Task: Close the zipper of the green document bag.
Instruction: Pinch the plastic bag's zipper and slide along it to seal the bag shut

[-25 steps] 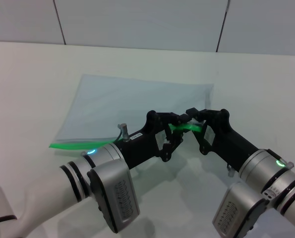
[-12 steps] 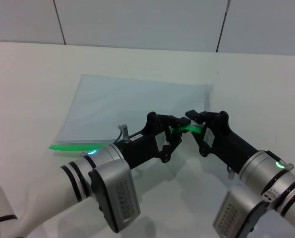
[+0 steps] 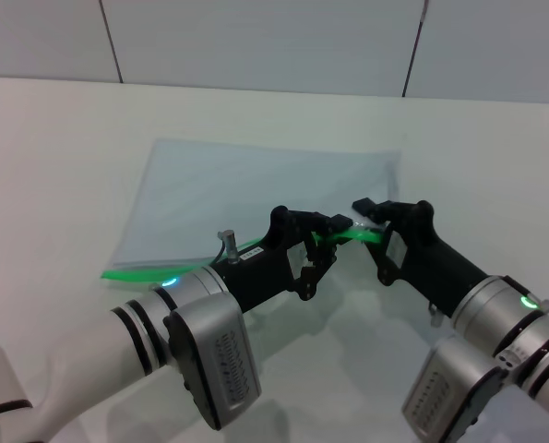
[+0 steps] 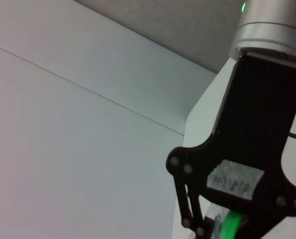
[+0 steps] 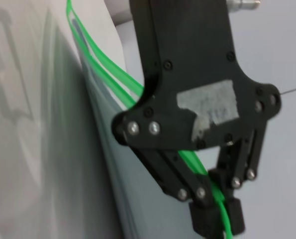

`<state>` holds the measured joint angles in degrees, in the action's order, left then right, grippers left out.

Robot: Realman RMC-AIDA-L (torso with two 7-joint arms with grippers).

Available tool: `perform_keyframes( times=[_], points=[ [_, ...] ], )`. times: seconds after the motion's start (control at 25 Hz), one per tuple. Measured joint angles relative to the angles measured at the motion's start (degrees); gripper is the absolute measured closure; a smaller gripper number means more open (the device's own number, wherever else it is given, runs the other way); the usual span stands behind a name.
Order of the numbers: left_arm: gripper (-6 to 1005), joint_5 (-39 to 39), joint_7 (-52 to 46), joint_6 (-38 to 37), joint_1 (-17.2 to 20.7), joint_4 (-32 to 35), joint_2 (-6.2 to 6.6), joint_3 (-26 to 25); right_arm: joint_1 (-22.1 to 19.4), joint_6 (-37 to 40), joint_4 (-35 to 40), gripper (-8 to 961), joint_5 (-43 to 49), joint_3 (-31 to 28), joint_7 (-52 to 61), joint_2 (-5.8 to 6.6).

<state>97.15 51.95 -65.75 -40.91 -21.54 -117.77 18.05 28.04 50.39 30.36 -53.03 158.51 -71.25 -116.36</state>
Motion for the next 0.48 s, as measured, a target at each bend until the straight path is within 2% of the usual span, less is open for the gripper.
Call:
perform_keyframes(
  times=[0.48],
  points=[
    [870, -0.2, -0.2, 0.0, 0.7, 0.1, 0.0, -1.7, -0.4, 2.4, -4.4, 901, -0.3, -3.5, 3.7, 0.13]
  ],
)
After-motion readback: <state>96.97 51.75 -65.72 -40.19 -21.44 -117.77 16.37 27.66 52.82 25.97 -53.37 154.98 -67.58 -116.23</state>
